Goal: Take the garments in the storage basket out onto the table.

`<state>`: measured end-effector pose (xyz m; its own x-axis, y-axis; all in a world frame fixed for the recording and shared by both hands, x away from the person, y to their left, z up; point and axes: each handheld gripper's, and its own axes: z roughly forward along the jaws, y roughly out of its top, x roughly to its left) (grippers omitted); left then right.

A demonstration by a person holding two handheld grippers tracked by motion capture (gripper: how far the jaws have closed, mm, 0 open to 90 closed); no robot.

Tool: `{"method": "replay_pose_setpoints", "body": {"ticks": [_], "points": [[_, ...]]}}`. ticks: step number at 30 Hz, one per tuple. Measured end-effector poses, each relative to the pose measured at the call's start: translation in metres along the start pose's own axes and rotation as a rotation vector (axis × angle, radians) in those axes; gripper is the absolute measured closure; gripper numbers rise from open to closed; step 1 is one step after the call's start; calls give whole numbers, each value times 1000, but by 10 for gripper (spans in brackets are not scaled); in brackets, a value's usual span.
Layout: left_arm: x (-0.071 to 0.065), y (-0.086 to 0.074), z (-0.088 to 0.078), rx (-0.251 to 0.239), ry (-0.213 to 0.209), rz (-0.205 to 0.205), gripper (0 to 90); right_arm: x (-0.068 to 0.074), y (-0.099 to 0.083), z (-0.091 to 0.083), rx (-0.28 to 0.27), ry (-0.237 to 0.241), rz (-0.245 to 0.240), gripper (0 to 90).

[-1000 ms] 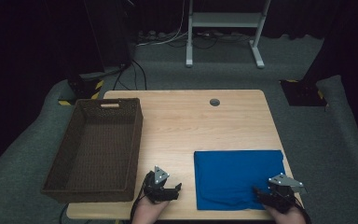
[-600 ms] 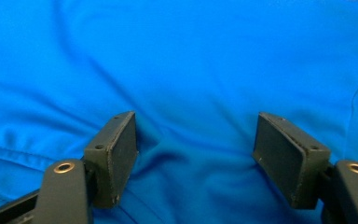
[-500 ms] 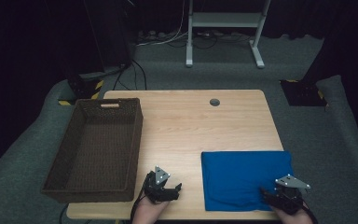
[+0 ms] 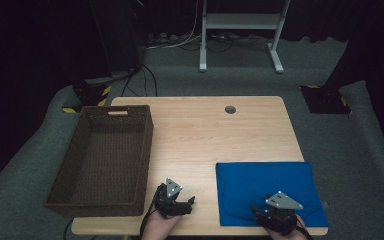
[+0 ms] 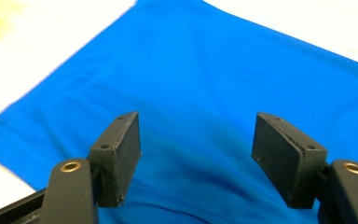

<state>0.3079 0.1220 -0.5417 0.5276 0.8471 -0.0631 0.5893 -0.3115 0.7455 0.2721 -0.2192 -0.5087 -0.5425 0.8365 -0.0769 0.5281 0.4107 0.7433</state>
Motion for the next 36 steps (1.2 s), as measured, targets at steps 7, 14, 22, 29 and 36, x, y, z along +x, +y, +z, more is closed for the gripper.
{"method": "replay_pose_setpoints", "body": {"ticks": [7, 14, 22, 29, 36], "points": [[0, 0, 0, 0, 0, 1, 150, 35, 8, 13, -2, 58, -40, 325], [0, 0, 0, 0, -2, -2, 150, 61, 11, 27, 12, 124, -67, 329], [0, 0, 0, 0, -3, -2, 149, 82, 11, 35, 25, 157, -94, 330], [-1, 0, 1, 3, 5, 5, 149, 81, 6, 37, 35, 149, -81, 376], [-2, 0, 1, 8, 11, 14, 146, 71, 5, 36, 17, 118, -63, 598]]}}
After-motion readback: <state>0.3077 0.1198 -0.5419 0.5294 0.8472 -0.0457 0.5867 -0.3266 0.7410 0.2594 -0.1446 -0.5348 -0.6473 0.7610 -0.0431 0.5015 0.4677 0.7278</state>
